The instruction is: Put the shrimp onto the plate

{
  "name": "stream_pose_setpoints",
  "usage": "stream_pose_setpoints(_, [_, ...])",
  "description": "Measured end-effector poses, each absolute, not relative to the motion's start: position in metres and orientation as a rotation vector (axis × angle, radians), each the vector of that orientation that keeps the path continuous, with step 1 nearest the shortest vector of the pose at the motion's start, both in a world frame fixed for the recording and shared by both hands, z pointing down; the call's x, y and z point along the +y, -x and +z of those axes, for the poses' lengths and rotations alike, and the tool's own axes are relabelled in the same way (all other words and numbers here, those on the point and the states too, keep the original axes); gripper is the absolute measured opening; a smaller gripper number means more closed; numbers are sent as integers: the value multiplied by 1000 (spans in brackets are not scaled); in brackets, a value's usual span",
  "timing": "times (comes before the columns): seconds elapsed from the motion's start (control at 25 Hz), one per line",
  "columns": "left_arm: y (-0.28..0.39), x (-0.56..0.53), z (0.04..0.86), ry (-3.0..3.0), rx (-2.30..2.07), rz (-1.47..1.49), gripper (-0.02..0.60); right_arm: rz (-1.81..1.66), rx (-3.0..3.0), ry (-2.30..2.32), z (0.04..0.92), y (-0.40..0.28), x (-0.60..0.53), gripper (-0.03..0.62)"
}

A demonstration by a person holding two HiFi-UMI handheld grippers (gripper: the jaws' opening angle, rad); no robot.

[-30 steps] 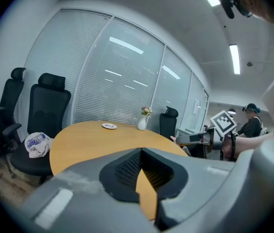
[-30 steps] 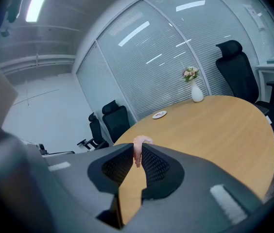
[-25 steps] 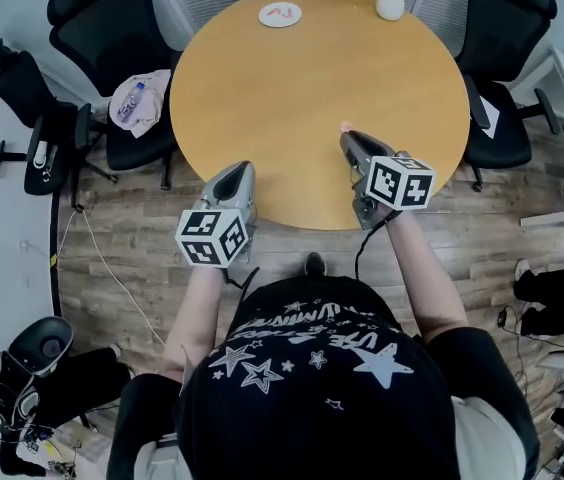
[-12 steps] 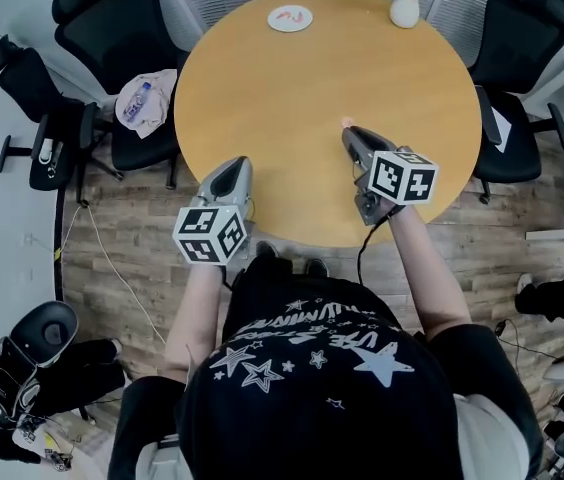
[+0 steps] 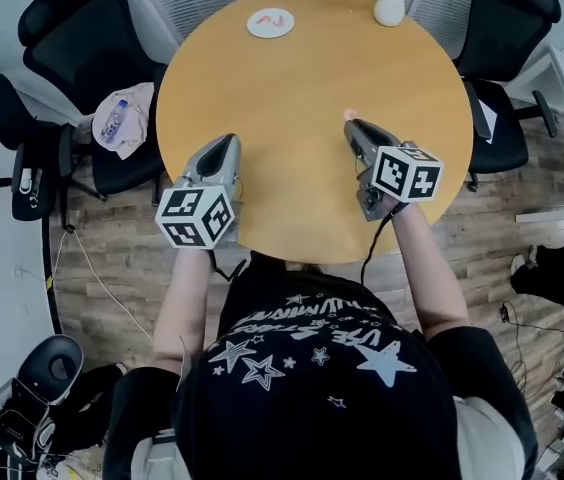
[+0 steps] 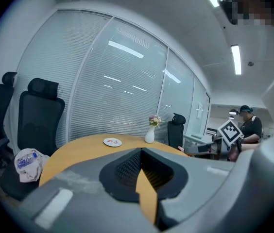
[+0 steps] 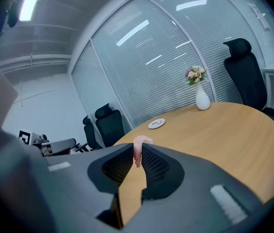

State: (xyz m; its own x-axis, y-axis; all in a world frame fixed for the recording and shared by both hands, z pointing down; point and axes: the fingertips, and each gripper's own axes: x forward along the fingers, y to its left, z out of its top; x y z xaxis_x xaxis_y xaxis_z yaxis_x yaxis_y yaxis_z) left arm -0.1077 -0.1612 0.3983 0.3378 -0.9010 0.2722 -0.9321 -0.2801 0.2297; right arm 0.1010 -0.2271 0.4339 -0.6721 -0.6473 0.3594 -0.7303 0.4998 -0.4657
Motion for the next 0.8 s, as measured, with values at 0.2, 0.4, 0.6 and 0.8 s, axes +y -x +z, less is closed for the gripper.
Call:
stream_pose_setpoints(0.2, [123, -205, 391, -2305, -1563, 124, 2, 901, -2580, -1257, 427, -86, -257, 55])
stream_pose_setpoints(0.4, [139, -240, 382, -2341, -1525, 117, 2, 884, -2573, -1274, 420, -66, -288, 55])
stream_pose_setpoints(0.6, [152, -274, 380, -2371, -1497, 117, 2, 877, -2561, -1248, 426, -34, -315, 55])
stream_pose_setpoints(0.8, [167, -299, 382, -2384, -1470, 129, 2, 873, -2548, -1223, 432, -7, -341, 55])
